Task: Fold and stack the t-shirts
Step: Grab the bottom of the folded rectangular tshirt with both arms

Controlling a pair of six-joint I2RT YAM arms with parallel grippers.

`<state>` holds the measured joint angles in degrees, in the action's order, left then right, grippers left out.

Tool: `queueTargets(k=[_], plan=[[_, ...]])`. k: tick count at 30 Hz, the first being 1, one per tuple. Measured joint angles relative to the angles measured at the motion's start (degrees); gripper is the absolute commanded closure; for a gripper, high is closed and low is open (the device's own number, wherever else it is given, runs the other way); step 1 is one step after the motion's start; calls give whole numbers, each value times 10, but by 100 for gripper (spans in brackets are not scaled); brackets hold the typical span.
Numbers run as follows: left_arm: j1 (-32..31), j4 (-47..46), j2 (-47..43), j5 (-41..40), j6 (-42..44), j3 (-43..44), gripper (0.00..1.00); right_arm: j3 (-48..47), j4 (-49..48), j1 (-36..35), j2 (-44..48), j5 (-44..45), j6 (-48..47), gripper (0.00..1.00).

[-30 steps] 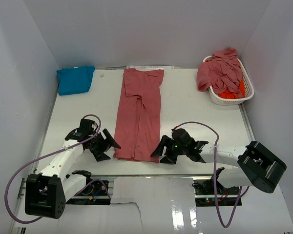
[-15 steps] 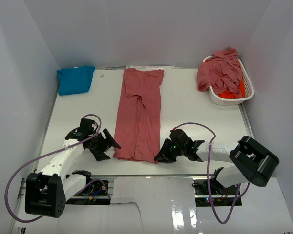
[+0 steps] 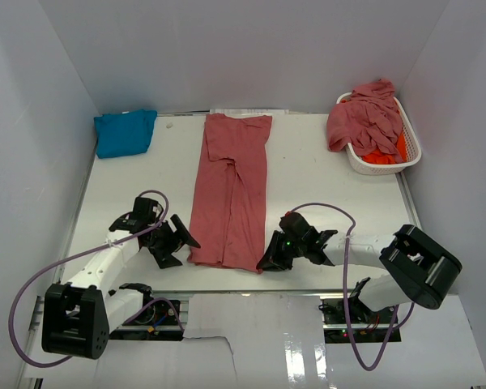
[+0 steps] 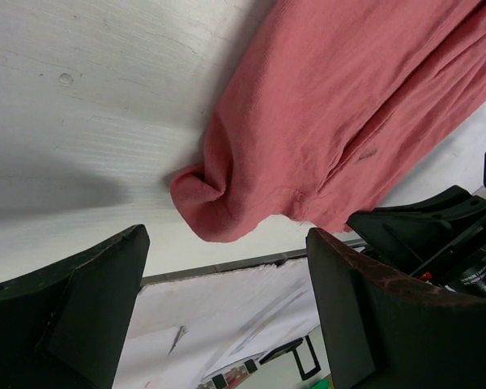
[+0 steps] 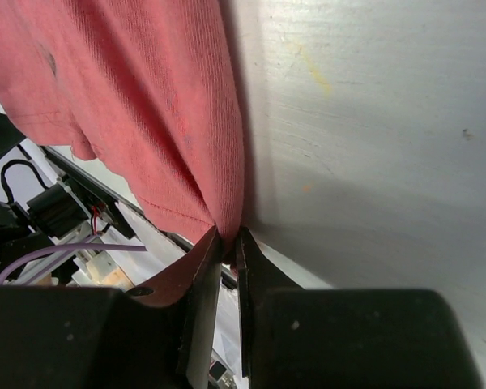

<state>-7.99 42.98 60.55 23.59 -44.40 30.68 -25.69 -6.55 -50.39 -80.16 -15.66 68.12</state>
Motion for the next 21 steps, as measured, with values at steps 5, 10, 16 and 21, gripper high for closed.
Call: queueTargets(k=[5,10,16,21], plan=[[0,0,19,-5,0,-8,13,-1,7,0,0,-3,-5,81],[0,2,27,-20,-10,-15,18,-2,9,0,0,-4,-9,80],[0,1,9,-35,-49,-37,20,-4,13,1,0,-4,-11,79],[0,-2,4,-39,-83,-37,19,-4,20,3,3,-4,-13,79]])
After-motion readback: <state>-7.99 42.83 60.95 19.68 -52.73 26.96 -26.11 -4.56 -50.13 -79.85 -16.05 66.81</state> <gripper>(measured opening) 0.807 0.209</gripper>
